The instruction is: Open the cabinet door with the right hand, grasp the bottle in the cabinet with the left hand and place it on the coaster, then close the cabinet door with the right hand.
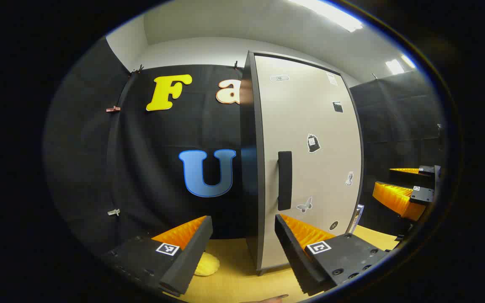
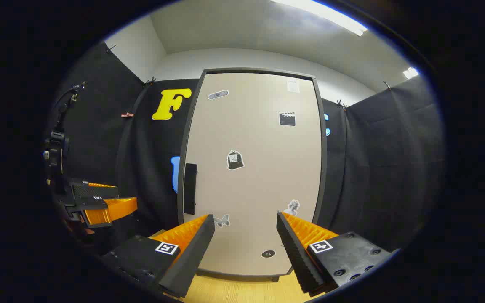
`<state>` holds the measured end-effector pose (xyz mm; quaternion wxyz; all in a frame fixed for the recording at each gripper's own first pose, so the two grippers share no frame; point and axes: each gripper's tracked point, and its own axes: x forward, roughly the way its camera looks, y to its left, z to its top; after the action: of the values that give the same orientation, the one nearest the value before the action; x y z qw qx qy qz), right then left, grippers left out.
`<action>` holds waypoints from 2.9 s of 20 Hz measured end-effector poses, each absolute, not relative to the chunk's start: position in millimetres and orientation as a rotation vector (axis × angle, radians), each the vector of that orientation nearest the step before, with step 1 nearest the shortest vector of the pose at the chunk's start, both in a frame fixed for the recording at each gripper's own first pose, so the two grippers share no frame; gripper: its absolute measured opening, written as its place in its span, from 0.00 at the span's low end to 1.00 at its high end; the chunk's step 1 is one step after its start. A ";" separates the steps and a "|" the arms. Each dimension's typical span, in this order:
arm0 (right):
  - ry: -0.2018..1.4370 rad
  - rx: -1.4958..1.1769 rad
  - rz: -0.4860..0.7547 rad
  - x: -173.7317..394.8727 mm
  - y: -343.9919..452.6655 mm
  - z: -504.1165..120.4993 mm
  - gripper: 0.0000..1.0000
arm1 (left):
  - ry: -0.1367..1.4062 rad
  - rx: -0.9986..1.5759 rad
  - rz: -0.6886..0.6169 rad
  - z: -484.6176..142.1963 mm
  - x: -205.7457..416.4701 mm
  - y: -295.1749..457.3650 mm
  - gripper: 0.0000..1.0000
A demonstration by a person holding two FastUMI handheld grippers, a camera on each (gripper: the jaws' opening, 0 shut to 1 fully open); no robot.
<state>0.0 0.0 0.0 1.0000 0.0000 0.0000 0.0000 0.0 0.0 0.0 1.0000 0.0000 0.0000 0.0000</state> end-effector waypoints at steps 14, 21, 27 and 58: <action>0.001 -0.020 0.009 -0.6 10.9 0.7 0.96 | 0.002 -0.009 -0.010 -1.9 0.3 6.7 0.94; -0.006 -0.014 0.010 1.2 13.4 4.4 0.96 | -0.007 -0.009 -0.010 0.3 0.7 10.4 0.94; -0.038 0.044 0.039 7.4 24.3 16.0 0.97 | -0.011 -0.007 0.002 0.2 -0.3 19.7 0.94; 0.032 0.045 -0.026 174.3 129.6 -34.9 0.56 | -0.009 -0.019 0.024 -17.8 25.9 100.6 0.95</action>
<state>174.3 129.6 -34.9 0.9995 0.0223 0.0160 -0.0128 25.9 100.6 -17.8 0.9999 -0.0095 -0.0045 0.0119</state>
